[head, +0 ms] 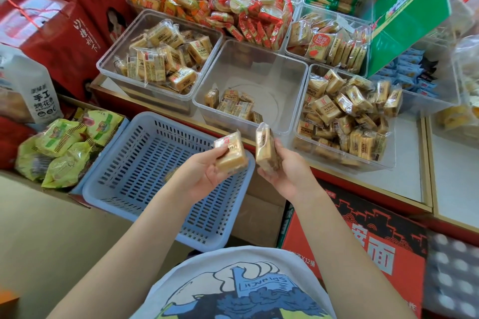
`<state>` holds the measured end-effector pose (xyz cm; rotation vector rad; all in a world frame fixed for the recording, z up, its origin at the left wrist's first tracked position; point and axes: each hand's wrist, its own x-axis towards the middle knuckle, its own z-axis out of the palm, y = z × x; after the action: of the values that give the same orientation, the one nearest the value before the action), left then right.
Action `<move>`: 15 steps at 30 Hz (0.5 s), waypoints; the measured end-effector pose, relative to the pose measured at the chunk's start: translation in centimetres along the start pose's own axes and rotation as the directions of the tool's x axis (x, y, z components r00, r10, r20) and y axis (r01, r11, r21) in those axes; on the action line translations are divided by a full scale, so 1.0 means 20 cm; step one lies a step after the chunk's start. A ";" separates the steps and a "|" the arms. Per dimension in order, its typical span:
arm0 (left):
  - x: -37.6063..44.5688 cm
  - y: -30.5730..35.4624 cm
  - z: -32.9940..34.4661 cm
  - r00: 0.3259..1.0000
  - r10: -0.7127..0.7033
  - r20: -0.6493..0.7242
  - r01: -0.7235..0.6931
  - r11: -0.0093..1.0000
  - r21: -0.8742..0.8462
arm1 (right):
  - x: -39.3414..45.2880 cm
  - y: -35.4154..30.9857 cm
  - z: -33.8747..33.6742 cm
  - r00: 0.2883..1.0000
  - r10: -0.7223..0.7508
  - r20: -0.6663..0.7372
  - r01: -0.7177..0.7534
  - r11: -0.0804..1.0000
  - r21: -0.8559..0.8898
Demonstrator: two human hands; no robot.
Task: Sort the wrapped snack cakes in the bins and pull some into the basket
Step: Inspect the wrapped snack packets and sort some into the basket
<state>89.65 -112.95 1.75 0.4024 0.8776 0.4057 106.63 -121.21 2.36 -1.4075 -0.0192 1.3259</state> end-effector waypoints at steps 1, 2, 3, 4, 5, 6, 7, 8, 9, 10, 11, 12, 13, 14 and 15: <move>-0.01 0.00 0.00 1.000 -0.022 0.015 0.023 0.997 -0.080 | -0.01 0.00 0.00 0.999 0.043 0.019 -0.043 0.999 0.033; -0.01 0.01 0.00 0.999 -0.033 0.013 0.034 0.992 -0.118 | -0.01 0.00 0.01 0.998 0.056 0.027 -0.056 0.998 0.011; 0.00 0.00 0.00 0.999 -0.040 -0.003 0.039 0.992 -0.120 | -0.01 0.01 0.02 0.998 0.048 0.029 -0.047 0.998 -0.039; 0.00 0.00 0.00 0.999 -0.044 -0.028 0.041 0.994 -0.104 | -0.01 0.02 0.03 0.999 0.029 0.032 -0.026 0.995 -0.093; 0.00 -0.01 0.00 0.998 -0.044 -0.054 0.040 0.996 -0.076 | -0.01 0.02 0.04 0.999 0.007 0.036 -0.002 0.990 -0.143; 0.00 -0.01 0.00 0.997 -0.040 -0.070 0.038 0.998 -0.041 | -0.02 0.02 0.05 0.999 -0.012 0.038 0.019 0.982 -0.189; 0.00 -0.01 0.00 0.997 -0.035 -0.075 0.035 0.999 0.005 | -0.01 0.03 0.05 0.998 -0.030 0.047 0.040 0.970 -0.241; 0.00 -0.01 0.00 0.997 -0.028 -0.074 0.033 0.998 0.058 | -0.02 0.03 0.05 0.997 -0.045 0.069 0.063 0.954 -0.292; 0.00 -0.01 0.00 0.997 -0.020 -0.069 0.027 0.993 0.111 | -0.02 0.03 0.05 0.995 -0.057 0.087 0.083 0.939 -0.334; 0.00 -0.02 0.00 0.998 -0.009 -0.063 0.018 0.988 0.154 | -0.02 0.03 0.05 0.993 -0.063 0.098 0.094 0.928 -0.359; 0.00 -0.02 0.01 0.998 0.003 -0.061 0.008 0.983 0.181 | -0.02 0.04 0.05 0.994 -0.066 0.092 0.096 0.921 -0.376; 0.00 -0.03 0.01 0.998 0.010 -0.063 0.002 0.982 0.188 | -0.02 0.05 0.05 0.994 -0.071 0.080 0.096 0.921 -0.377; 0.00 -0.03 0.01 0.997 0.011 -0.071 0.001 0.985 0.175 | -0.02 0.05 0.05 0.995 -0.071 0.067 0.091 0.926 -0.365; -0.01 -0.03 0.02 0.997 0.006 -0.071 0.004 0.989 0.147 | -0.01 0.05 0.05 0.995 -0.068 0.070 0.088 0.936 -0.341; -0.01 -0.02 0.03 0.999 0.003 -0.050 0.003 0.993 0.117 | -0.01 0.05 0.04 0.994 -0.068 0.085 0.092 0.946 -0.312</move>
<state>90.04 -113.61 2.04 0.5020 0.9536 0.3661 105.34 -121.09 1.95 -1.6062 -0.3486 1.3473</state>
